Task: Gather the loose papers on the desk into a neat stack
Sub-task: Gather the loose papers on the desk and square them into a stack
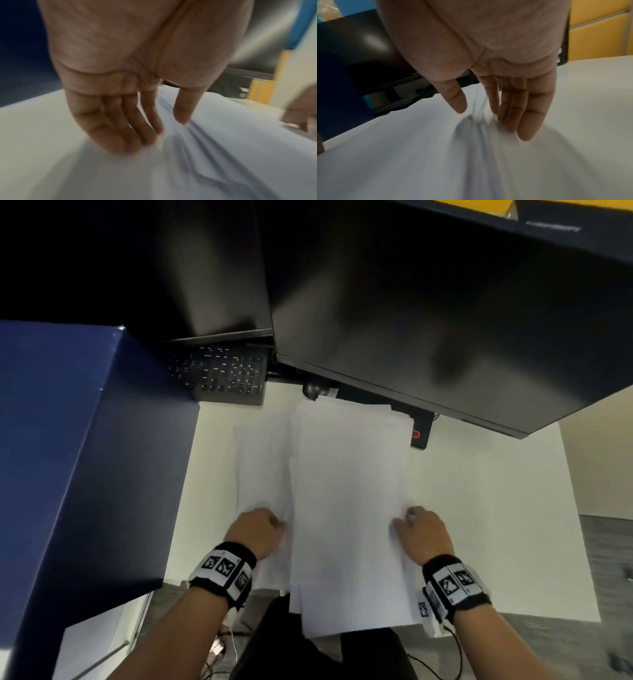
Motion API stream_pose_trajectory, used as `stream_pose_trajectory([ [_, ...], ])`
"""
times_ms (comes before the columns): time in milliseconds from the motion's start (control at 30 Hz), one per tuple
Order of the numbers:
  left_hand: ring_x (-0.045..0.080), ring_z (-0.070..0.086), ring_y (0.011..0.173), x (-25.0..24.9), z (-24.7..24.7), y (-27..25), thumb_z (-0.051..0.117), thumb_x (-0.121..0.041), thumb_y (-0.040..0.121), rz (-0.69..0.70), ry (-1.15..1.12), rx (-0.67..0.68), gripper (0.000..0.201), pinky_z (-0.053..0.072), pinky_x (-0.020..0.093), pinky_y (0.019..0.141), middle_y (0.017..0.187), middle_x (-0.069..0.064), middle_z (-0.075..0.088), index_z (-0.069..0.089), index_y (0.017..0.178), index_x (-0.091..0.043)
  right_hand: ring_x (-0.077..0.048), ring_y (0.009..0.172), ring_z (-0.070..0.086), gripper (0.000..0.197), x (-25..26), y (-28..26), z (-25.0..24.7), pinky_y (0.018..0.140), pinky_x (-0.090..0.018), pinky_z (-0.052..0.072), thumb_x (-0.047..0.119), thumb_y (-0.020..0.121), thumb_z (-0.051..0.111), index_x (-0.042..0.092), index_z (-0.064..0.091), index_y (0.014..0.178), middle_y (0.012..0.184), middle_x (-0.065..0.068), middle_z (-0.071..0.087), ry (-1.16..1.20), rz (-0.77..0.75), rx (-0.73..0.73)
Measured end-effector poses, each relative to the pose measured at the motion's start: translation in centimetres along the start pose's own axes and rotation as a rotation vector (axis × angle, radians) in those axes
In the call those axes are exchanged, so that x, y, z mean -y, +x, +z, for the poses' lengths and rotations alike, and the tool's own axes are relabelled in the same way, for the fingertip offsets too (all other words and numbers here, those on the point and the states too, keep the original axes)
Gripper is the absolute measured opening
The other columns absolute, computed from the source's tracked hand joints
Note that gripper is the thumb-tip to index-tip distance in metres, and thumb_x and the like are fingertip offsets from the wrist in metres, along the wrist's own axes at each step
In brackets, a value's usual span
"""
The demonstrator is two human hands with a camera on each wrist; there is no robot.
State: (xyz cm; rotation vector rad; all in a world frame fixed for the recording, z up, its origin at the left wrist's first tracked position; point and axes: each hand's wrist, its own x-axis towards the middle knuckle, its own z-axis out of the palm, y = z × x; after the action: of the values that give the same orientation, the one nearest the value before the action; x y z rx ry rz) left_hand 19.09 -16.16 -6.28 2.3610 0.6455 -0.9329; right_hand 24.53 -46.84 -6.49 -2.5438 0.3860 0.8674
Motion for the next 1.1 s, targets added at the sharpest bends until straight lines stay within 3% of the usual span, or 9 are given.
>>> stream_pose_trajectory([
  [133,0.039,0.044,0.13,2.4,-5.2,3.6,0.062,-0.056,0.084,-0.209,-0.173,-0.417,0.076,0.04,0.045,0.108,0.138,0.021,0.048,0.046,0.139,-0.006,-0.038,0.121,0.054,0.061,0.0,3.5,-3.4,0.102,-0.039,0.041,0.041,0.09,0.062,0.001,0.052,0.134,0.129,-0.025,0.057,0.159,0.044,-0.145],
  [300,0.033,0.049,0.134,0.1,-7.7,7.4,0.061,-0.05,0.09,-0.192,-0.433,-0.311,0.068,0.039,0.038,0.111,0.144,0.014,0.054,0.049,0.141,-0.008,-0.029,0.074,0.06,0.05,3.4,8.2,-3.9,0.071,-0.03,0.042,0.053,0.087,0.05,0.004,0.051,0.077,0.092,-0.02,0.063,0.251,0.002,-0.146],
  [433,0.033,0.038,0.143,-2.5,-7.3,8.9,0.054,-0.041,0.098,-0.144,-0.401,-0.277,0.067,0.032,0.038,0.117,0.157,0.015,0.039,0.036,0.151,-0.003,-0.026,0.084,0.05,0.018,7.6,9.2,-1.5,0.078,-0.028,0.039,0.033,0.096,0.049,0.016,0.045,0.092,0.101,-0.013,0.046,0.233,-0.091,-0.133],
  [600,0.029,0.066,0.105,-3.2,-6.1,8.9,0.069,-0.033,0.089,-0.097,-0.766,-0.331,0.053,0.052,0.029,0.082,0.12,0.009,0.065,0.047,0.131,-0.01,-0.028,0.094,0.059,0.034,9.2,8.7,0.6,0.088,-0.029,0.046,0.021,0.094,0.053,0.009,0.057,0.125,0.12,-0.016,0.056,0.323,-0.118,-0.132],
  [700,0.026,0.066,0.105,-0.3,-7.2,8.6,0.077,-0.044,0.077,-0.177,-0.846,-0.276,0.06,0.054,0.038,0.096,0.121,0.003,0.066,0.057,0.125,-0.014,-0.022,0.094,0.055,0.04,7.2,7.6,-0.5,0.084,-0.023,0.038,0.026,0.093,0.058,0.01,0.055,0.13,0.121,-0.014,0.056,0.371,-0.064,-0.171],
  [767,0.025,0.067,0.085,2.2,-7.3,7.8,0.075,-0.042,0.081,-0.126,-0.694,-0.172,0.031,0.057,0.041,0.088,0.094,0.004,0.069,0.064,0.083,-0.013,-0.028,0.099,0.06,0.041,5.4,6.8,-1.0,0.086,-0.026,0.042,0.041,0.091,0.058,0.014,0.058,0.123,0.116,-0.014,0.06,0.332,-0.057,-0.145],
  [833,0.022,0.056,0.056,3.6,-6.4,6.3,0.073,-0.034,0.086,-0.086,-0.511,-0.137,0.041,0.051,0.031,0.06,0.063,0.006,0.059,0.048,0.06,-0.014,-0.033,0.093,0.064,0.035,4.2,5.6,-0.5,0.078,-0.031,0.045,0.05,0.09,0.054,0.016,0.059,0.098,0.101,-0.018,0.064,0.173,-0.126,-0.088],
  [967,0.017,0.046,0.056,3.5,-2.2,4.8,0.07,-0.031,0.087,-0.063,-0.511,-0.21,0.036,0.03,0.026,0.052,0.059,0.008,0.049,0.052,0.062,-0.012,-0.039,0.115,0.055,0.051,4.5,3.3,2.8,0.093,-0.034,0.043,0.028,0.1,0.048,-0.002,0.042,0.141,0.127,-0.026,0.051,-0.108,-0.202,-0.03],
  [1100,0.017,0.055,0.07,0.6,-1.0,4.8,0.051,-0.033,0.098,-0.074,-0.687,-0.295,0.034,0.038,0.024,0.062,0.074,0.005,0.064,0.068,0.079,-0.01,-0.038,0.109,0.058,0.039,6.2,3.4,3.0,0.091,-0.034,0.045,0.024,0.1,0.047,-0.002,0.052,0.129,0.12,-0.025,0.056,-0.044,-0.178,-0.093],
])
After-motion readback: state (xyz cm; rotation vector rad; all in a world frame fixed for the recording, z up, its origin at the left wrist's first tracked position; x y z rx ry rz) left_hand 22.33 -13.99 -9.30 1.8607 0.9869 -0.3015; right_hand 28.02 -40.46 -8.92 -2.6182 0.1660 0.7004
